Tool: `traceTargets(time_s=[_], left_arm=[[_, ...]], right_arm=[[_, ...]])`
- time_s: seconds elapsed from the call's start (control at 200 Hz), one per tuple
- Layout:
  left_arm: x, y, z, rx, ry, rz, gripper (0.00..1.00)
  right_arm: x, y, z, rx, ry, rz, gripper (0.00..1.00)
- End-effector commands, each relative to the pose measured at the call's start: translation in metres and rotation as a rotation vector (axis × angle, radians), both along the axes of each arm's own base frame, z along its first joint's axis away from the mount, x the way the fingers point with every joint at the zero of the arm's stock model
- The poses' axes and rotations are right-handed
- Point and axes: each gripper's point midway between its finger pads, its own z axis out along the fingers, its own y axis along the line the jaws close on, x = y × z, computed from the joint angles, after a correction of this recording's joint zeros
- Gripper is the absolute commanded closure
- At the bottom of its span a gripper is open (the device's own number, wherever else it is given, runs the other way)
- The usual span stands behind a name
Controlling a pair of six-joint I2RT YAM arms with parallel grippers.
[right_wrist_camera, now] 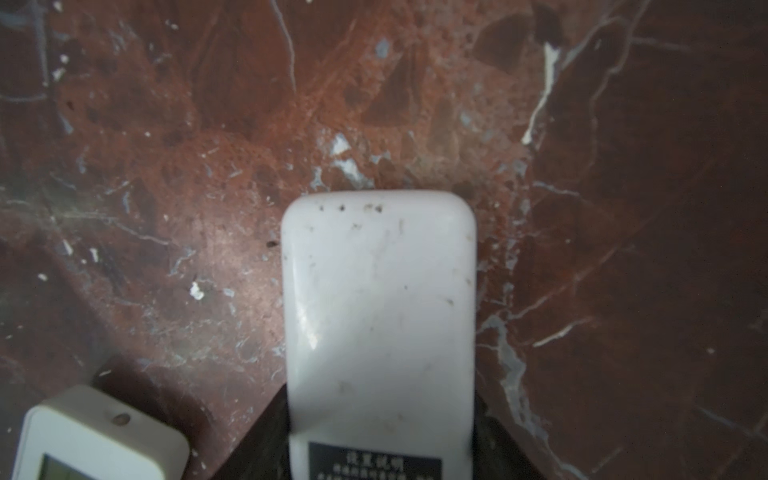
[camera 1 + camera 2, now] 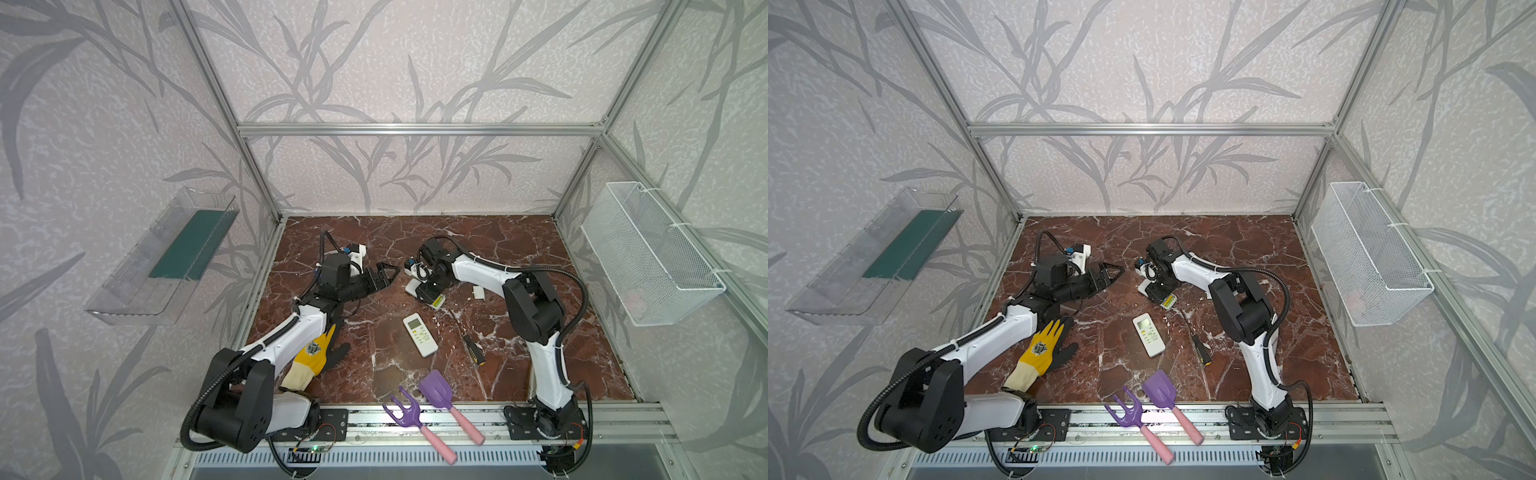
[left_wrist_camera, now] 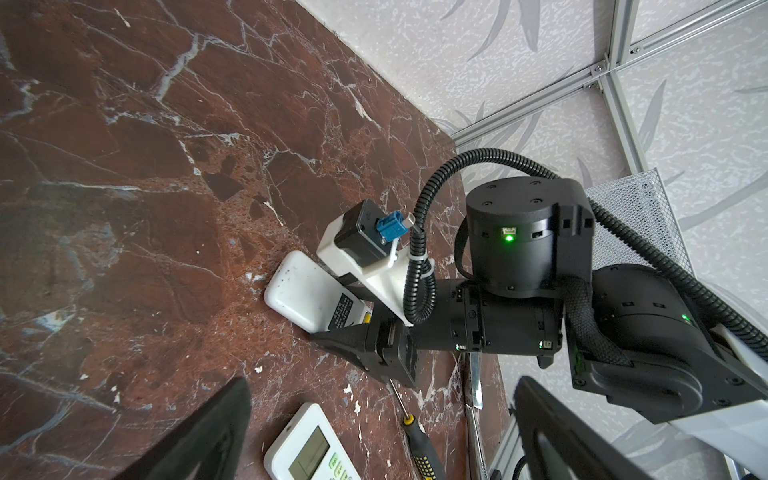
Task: Unload the batteries from the remote control
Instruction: 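Lower the remote onto the table batteries up with the right gripper, release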
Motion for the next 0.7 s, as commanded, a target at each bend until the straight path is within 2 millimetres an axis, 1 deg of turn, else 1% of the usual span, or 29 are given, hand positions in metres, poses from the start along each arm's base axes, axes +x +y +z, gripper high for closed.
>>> traceTargets(time_s=[0.0, 0.12, 0.235, 0.36, 0.435, 0.53, 0.695], left_arm=[[0.001, 0.003, -0.001, -0.009, -0.005, 0.011, 0.01], [0.0, 0.003, -0.002, -0.012, -0.001, 0.012, 0.01], [0.0, 0.003, -0.001, -0.021, -0.002, 0.015, 0.01], [-0.001, 0.003, -0.001, -0.026, 0.003, 0.016, 0.01], [-0.002, 0.003, -0.001, -0.028, 0.005, 0.015, 0.01], [-0.002, 0.003, 0.0, -0.03, 0.002, 0.018, 0.01], [-0.003, 0.004, 0.001, -0.025, -0.001, 0.02, 0.01]], right_arm=[[-0.001, -0.01, -0.007, 0.002, 0.037, -0.233, 0.46], [-0.001, -0.017, -0.012, 0.037, 0.036, -0.406, 0.45], [-0.004, -0.02, -0.017, 0.062, 0.036, -0.502, 0.43], [-0.009, -0.02, -0.022, 0.052, 0.031, -0.545, 0.38], [-0.011, -0.018, -0.024, 0.05, 0.036, -0.55, 0.34], [-0.016, -0.021, -0.028, 0.039, 0.039, -0.554, 0.31], [-0.025, -0.028, -0.026, 0.033, 0.034, -0.546, 0.26]])
